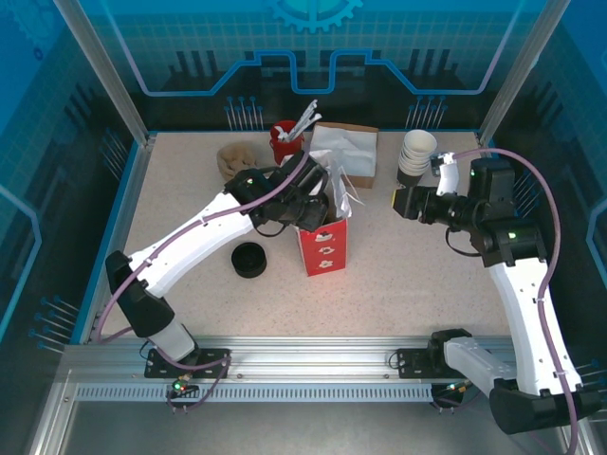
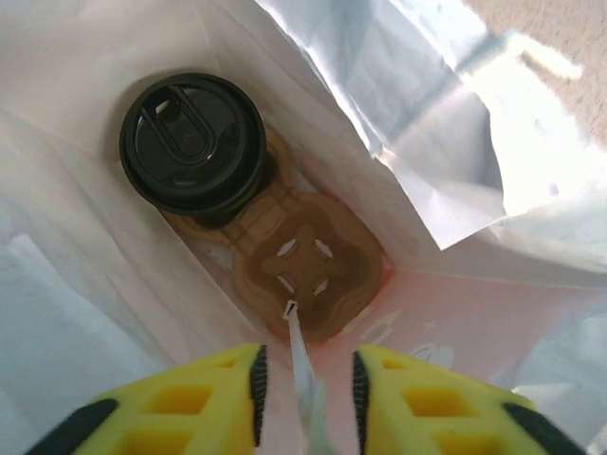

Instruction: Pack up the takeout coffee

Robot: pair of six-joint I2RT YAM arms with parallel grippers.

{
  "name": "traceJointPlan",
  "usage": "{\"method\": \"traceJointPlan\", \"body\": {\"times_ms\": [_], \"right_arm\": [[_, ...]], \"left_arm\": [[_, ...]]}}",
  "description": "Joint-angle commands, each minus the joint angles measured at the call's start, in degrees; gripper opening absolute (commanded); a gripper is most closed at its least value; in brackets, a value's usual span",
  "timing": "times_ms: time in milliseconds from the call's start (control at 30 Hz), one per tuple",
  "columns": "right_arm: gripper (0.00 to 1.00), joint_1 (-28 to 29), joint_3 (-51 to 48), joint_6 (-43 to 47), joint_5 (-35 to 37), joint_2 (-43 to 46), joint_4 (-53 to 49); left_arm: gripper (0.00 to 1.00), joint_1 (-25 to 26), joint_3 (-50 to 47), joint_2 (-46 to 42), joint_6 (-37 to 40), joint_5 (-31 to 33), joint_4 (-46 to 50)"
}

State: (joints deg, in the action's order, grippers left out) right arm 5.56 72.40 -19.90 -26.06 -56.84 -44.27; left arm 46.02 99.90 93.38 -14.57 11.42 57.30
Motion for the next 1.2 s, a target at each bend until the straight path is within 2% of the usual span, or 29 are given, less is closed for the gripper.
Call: {"method": "traceJointPlan", "body": {"times_ms": [0,200,500,933,1167], "right_arm": [[0.54,-0.9,-0.9,-2.1,-1.0,-1.1,3.1],[0.54,-0.5,0.7,-2.5,1.9,-4.9,5.4],[0.54,2.7,8.3,-2.9,9.0,-16.3,9.9],[0.54,10.1,23.6,-1.0,17.1,-36.9,11.8],[0.56,11.4,29.7,-1.0,23.1,-45.6,13.2]], "left_arm": [[0.36,0.3,-0.1,-4.8,-0.9,2.0,-1.7],[0.47,0.3,2.0,-7.9,-0.5,3.6,-0.6],[0.56,0.3,2.4,-10.3,-2.5,5.3,1.3],[0.63,0.2,-7.0,-17.7,-7.0,8.4,-2.5],[0.65,-0.2,-12.4,-21.4,-10.4,9.9,-3.6]]}}
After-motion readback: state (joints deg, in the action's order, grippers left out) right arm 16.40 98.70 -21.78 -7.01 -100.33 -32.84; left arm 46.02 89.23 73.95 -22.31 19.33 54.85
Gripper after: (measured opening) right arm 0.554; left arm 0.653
